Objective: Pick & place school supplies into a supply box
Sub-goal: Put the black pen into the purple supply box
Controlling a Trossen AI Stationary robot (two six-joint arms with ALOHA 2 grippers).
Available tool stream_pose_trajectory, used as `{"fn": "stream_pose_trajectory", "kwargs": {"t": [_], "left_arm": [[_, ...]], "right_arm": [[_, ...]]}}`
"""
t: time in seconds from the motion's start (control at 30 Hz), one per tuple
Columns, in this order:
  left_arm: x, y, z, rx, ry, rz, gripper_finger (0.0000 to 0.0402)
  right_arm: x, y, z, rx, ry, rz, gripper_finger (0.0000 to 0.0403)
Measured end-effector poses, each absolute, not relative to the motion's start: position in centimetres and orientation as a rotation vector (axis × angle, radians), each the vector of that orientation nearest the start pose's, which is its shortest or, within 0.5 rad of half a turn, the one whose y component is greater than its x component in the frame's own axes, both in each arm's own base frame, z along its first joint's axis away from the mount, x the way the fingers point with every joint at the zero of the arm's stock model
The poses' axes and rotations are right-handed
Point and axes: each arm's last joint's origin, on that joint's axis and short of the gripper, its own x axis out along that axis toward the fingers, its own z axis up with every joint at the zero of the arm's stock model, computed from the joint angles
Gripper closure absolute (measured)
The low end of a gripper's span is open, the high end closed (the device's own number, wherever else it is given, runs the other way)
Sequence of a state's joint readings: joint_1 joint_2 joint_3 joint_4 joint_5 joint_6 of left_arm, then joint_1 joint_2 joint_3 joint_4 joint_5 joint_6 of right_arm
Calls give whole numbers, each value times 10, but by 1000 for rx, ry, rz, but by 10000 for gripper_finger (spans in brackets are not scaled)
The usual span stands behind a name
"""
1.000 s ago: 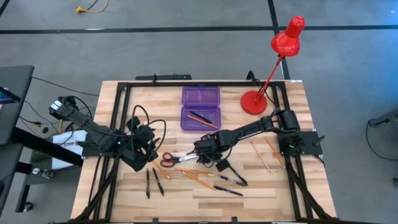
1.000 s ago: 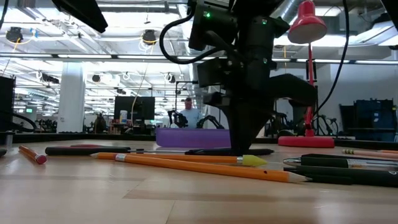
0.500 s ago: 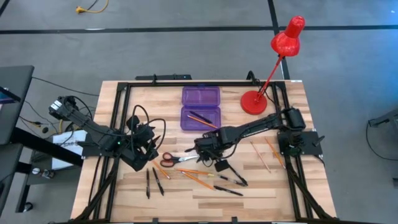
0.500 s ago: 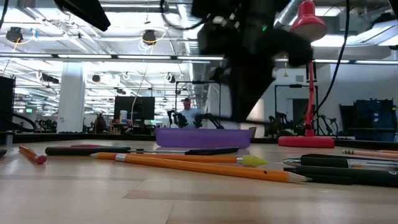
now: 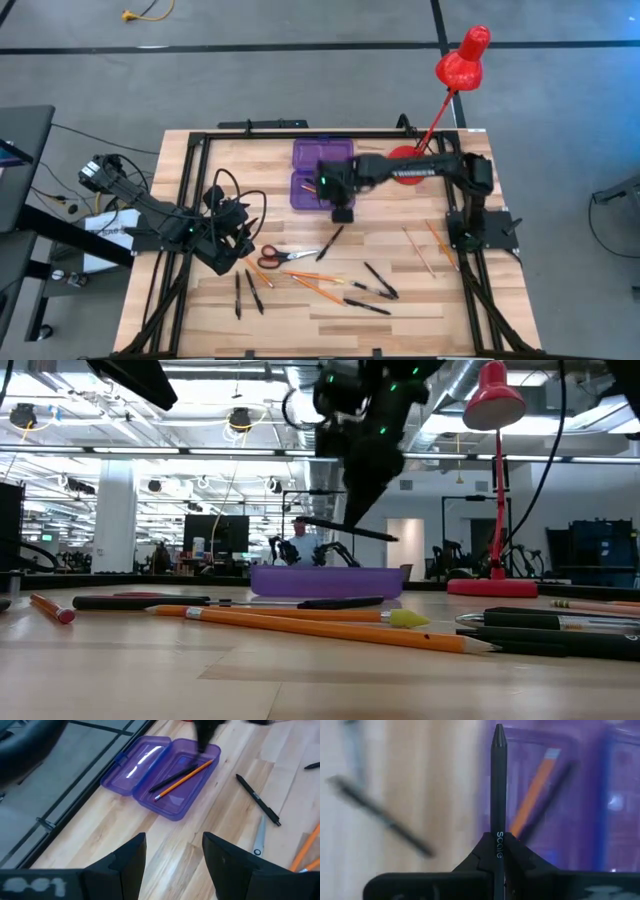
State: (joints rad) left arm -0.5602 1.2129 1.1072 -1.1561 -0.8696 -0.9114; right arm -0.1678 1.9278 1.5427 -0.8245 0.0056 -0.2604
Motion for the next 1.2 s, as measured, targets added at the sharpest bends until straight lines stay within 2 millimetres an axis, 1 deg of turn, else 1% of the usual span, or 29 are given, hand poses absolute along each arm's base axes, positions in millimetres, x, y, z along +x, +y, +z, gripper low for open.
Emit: {"fn": "stream_pose_trajectory", "kwargs": {"t": [0.13, 0.2, 0.27, 0.33, 0.47, 0.67, 0.77, 0.9, 1.0, 1.1, 1.2], "left_arm": [[185, -90, 302, -15, 714, 641, 216], [185, -90, 302, -26, 710, 645, 216], [185, -90, 302, -29, 709, 646, 216], [185, -90, 302, -35, 711, 645, 217], [185, -90, 302, -38, 715, 642, 217], [184, -90, 301, 2, 762, 607, 217], [184, -91, 301, 34, 798, 569, 217], [183, -91, 300, 41, 844, 529, 216], [183, -94, 296, 44, 926, 465, 217], [184, -101, 286, 105, 1047, 368, 217], [188, -112, 267, 154, 1117, 242, 217]], "right_arm": [[401, -103, 219, -70, 1218, -70, 402], [405, -115, 216, -25, 1215, -84, 402], [410, -123, 213, 4, 1215, -78, 403], [411, -127, 208, 32, 1242, -77, 402], [413, -127, 203, 66, 1255, -73, 390], [410, -131, 203, 84, 1275, -168, 332], [409, -135, 203, 108, 1273, -176, 299], [410, -131, 203, 149, 1269, -124, 258], [409, -120, 212, 131, 1267, -106, 238], [404, -103, 234, 80, 1235, -64, 230], [397, -79, 262, 5, 1182, -2, 230]]}}
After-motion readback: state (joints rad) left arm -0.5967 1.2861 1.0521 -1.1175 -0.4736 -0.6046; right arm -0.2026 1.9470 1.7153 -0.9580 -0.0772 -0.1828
